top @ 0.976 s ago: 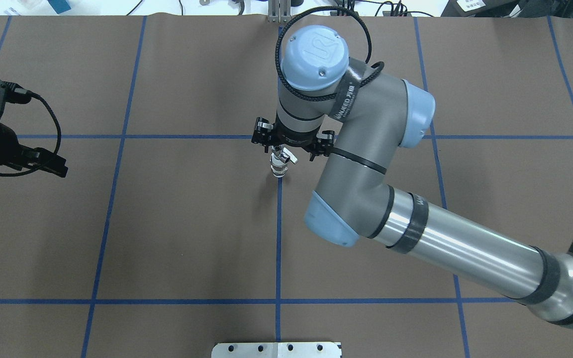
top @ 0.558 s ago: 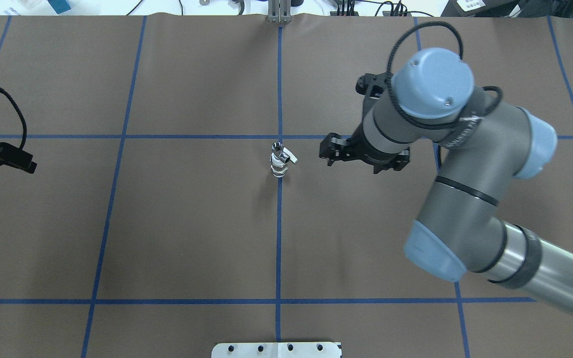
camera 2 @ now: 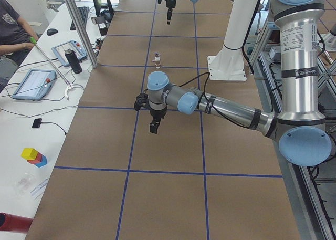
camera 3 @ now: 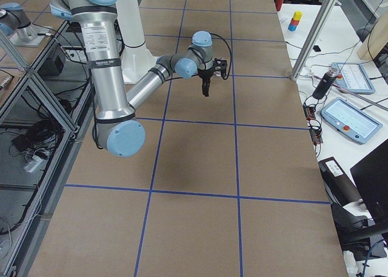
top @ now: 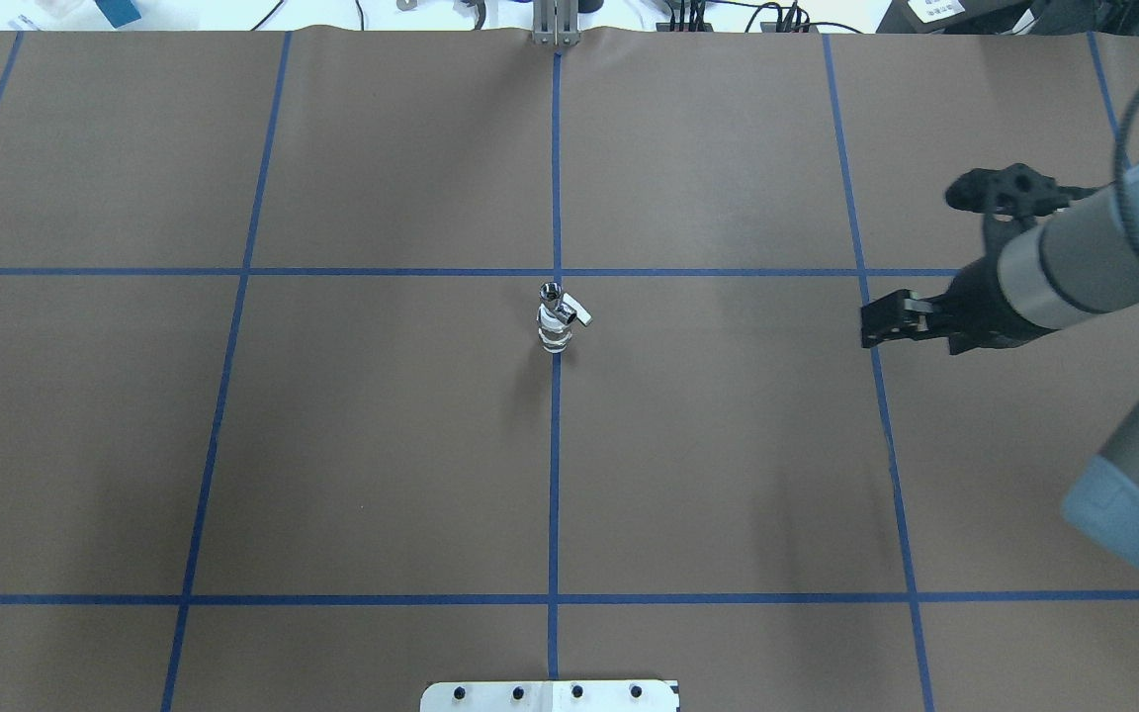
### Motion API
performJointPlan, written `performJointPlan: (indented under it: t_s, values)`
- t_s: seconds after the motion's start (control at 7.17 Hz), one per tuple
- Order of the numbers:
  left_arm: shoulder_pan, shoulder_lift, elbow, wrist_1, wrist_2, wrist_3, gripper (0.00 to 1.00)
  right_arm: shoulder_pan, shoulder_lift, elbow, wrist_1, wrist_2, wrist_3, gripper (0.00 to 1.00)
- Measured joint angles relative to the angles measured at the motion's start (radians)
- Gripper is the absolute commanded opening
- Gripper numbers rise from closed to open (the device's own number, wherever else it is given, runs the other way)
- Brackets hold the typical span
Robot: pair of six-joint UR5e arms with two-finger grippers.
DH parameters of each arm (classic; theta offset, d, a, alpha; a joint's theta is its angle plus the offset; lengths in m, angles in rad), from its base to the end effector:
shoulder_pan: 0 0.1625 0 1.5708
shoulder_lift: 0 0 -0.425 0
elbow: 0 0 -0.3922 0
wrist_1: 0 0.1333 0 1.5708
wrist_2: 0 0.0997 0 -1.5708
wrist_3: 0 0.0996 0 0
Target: Assemble PPR valve and pipe with both arms
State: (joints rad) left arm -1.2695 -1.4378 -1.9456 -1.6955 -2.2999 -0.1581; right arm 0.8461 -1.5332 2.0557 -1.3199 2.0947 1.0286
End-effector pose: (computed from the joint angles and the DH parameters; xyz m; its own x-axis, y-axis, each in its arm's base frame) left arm 0.0679 -0.4440 0.5234 0.6770 0.3033 -0.6706 -0.1726 0.9511 0.2560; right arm -0.2606 -0.4203 0.3835 0.6213 0.0277 0.7831 -0.1121 0.9922 0.0539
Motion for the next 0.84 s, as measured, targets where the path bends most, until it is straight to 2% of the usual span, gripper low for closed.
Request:
performJointPlan:
  t_s: [0.28, 0.42, 0.84]
  values:
    - [-0.102, 0.018, 0.053, 0.018, -0.021, 0.130, 0.99, 0.186, -0.175, -0.141, 0.241, 0.159, -0.208, 0.99]
    - [-0.139, 0.021, 0.096, 0.022, -0.028, 0.179, 1.00, 0.276, -0.227, -0.204, 0.291, 0.202, -0.313, 0.99]
    - [-0.170, 0.023, 0.202, 0.015, -0.094, 0.222, 1.00, 0.439, -0.279, -0.301, 0.269, 0.243, -0.508, 0.99]
